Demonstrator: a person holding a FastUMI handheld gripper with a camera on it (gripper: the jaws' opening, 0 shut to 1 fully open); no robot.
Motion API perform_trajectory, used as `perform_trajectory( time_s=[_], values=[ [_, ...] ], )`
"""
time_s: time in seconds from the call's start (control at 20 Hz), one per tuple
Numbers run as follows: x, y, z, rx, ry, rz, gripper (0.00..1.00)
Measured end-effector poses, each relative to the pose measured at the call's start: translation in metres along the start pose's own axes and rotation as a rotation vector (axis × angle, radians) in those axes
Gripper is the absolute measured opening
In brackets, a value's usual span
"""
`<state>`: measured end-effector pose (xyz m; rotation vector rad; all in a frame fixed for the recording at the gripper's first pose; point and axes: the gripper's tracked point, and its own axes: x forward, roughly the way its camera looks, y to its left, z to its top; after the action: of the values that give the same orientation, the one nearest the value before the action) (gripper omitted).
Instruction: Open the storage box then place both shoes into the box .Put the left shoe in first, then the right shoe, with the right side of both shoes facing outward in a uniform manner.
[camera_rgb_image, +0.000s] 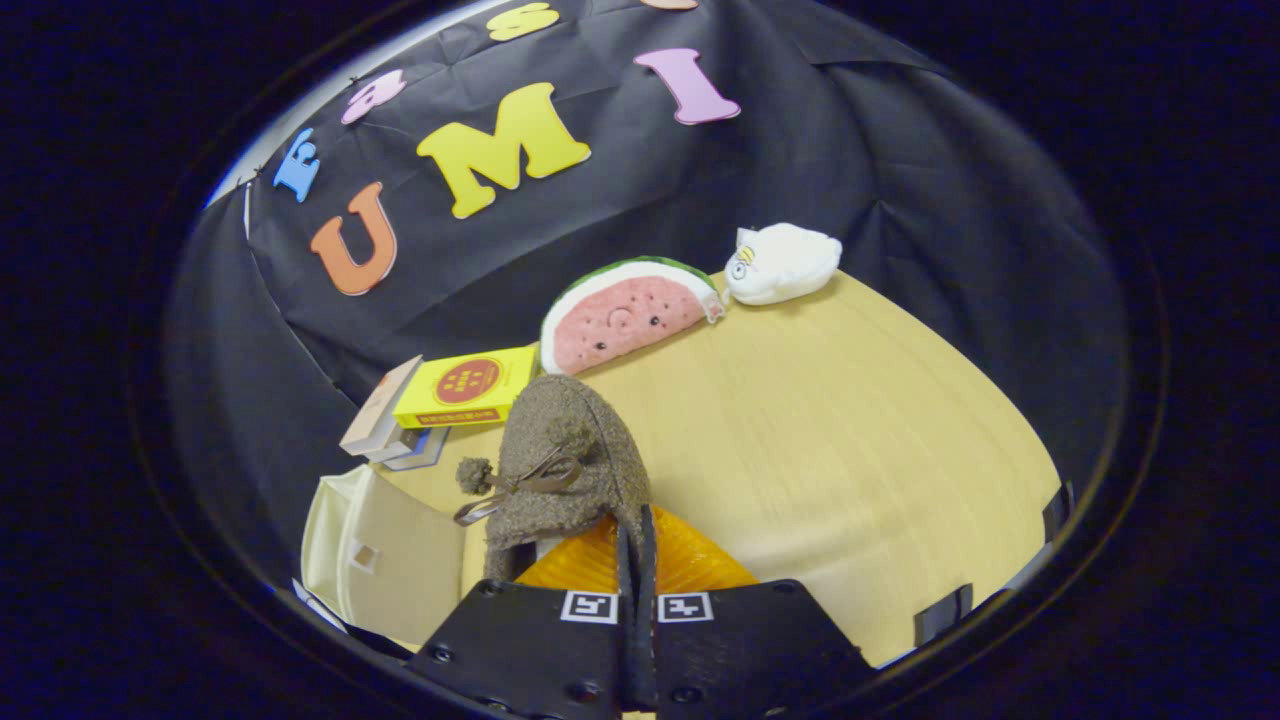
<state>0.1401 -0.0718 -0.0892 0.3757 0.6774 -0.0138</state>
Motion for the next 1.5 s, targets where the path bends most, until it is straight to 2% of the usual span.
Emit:
perform_trajectory(
  time_s=[0.5,0.75,0.95,1.5],
  values=[
    [-0.025,0.219,-0.034,-0.036,0.002,0.155,0.0],
    [-0.01,0.278,-0.073,0.013,0.039,0.164,0.0],
    [0.004,0.304,-0.106,0.013,0.062,0.143,0.0],
    [0.031,0.287,-0.153,-0.052,-0.005,-0.093,0.0]
  ],
)
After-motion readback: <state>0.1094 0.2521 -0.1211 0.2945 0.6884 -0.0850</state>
